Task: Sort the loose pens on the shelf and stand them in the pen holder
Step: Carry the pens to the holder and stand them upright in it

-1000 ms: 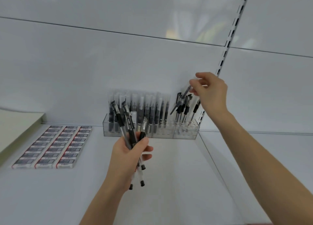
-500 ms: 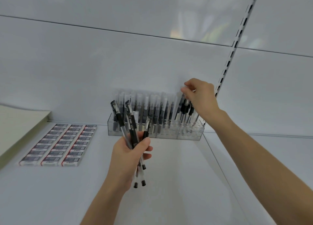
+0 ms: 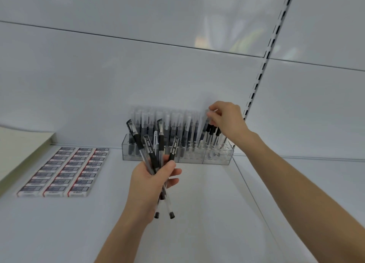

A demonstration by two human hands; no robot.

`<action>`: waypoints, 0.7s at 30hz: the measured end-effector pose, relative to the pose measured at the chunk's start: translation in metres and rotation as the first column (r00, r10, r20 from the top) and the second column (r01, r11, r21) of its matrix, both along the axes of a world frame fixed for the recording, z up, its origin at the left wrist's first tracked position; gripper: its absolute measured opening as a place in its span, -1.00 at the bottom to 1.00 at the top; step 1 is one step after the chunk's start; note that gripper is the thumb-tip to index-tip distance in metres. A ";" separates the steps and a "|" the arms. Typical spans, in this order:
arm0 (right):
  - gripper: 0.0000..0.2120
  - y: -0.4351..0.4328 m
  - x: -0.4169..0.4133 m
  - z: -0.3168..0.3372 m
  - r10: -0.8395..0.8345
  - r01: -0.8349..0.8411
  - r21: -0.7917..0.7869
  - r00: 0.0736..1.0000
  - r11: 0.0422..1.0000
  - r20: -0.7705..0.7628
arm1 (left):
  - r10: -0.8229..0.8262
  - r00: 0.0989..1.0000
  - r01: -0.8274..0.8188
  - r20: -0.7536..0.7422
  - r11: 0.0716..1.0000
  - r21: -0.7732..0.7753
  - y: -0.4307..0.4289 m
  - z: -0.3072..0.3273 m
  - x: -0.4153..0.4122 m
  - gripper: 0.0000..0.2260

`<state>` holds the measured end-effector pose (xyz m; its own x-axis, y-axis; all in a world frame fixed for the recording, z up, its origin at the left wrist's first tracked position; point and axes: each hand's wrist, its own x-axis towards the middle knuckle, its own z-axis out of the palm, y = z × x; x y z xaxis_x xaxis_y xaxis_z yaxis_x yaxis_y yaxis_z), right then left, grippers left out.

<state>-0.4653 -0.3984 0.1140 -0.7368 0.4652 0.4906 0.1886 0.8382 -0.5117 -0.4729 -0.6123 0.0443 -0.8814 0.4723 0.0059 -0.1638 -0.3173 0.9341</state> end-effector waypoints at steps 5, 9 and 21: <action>-0.82 0.000 -0.008 0.002 0.000 -0.002 0.055 0.999 0.998 0.038 | 0.001 1.000 -0.001 -0.001 1.000 -0.005 -0.002 -0.001 0.000 -0.92; -0.82 -0.002 -0.010 -0.006 -0.015 0.008 0.077 0.996 0.997 0.085 | 0.003 1.000 -0.003 -0.006 1.000 -0.006 -0.005 -0.003 -0.002 -0.92; -0.84 -0.044 0.035 -0.017 0.032 -0.121 -0.449 0.979 0.885 -0.200 | -0.027 1.000 0.027 -0.010 0.999 0.017 -0.004 0.000 -0.001 -0.91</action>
